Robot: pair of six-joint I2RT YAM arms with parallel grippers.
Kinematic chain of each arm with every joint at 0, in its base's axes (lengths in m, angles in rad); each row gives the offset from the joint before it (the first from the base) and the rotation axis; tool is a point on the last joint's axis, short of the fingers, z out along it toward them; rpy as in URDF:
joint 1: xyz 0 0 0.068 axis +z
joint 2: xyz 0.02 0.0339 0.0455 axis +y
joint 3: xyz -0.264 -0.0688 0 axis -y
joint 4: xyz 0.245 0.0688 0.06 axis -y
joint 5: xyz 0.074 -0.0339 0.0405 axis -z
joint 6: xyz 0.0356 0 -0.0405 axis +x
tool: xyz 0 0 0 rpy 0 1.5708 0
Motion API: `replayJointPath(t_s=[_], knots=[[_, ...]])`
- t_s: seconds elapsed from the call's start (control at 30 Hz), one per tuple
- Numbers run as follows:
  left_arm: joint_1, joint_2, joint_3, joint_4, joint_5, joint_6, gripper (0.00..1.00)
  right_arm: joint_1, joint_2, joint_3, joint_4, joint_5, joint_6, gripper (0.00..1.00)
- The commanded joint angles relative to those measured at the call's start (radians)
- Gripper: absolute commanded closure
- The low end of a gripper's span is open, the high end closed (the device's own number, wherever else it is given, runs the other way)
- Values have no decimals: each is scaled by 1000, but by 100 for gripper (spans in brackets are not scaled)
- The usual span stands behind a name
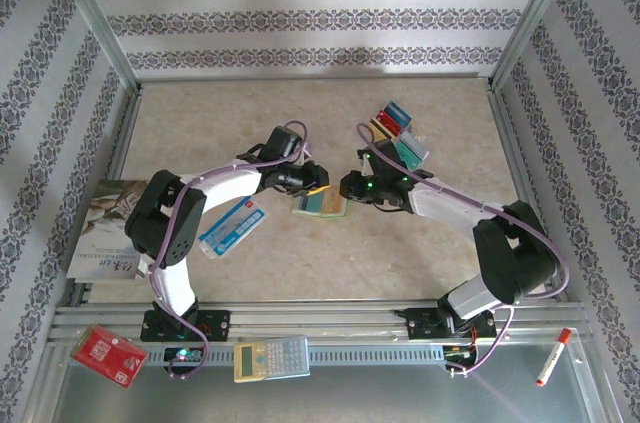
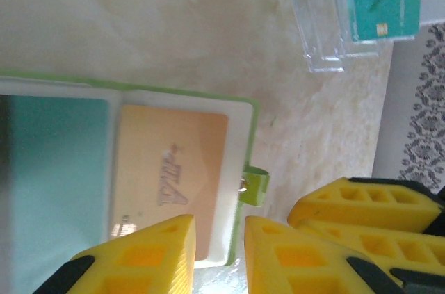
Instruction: Take the credit cards out of the card holder
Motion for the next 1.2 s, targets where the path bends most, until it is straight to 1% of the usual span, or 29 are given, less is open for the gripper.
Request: replayJointPath(t_s=[0.0,0.2,0.33,0.5,0.7,0.9,1.0,1.17], knots=[[17,6,-40,-29,-28,11,74,24,51,44,-11,17,19,78],[13,67,-15,8,29,-11,75,29,138,60,-20,24,29,79],[9,97,10,-9,28,4,75,20,160,50,-57,95,42,79],[9,120,5,-9,20,5,74,2,201,38,-51,90,45,79],[9,133,-5,-12,26,13,74,-9,233,35,-22,49,49,79],[8,136,4,-106,5,84,76,-33,251,26,16,-36,33,79],[8,144,-2,-97,16,82,77,-46,264,23,32,-78,21,79],[8,133,-20,-29,56,43,77,-54,266,30,27,-103,-7,79]])
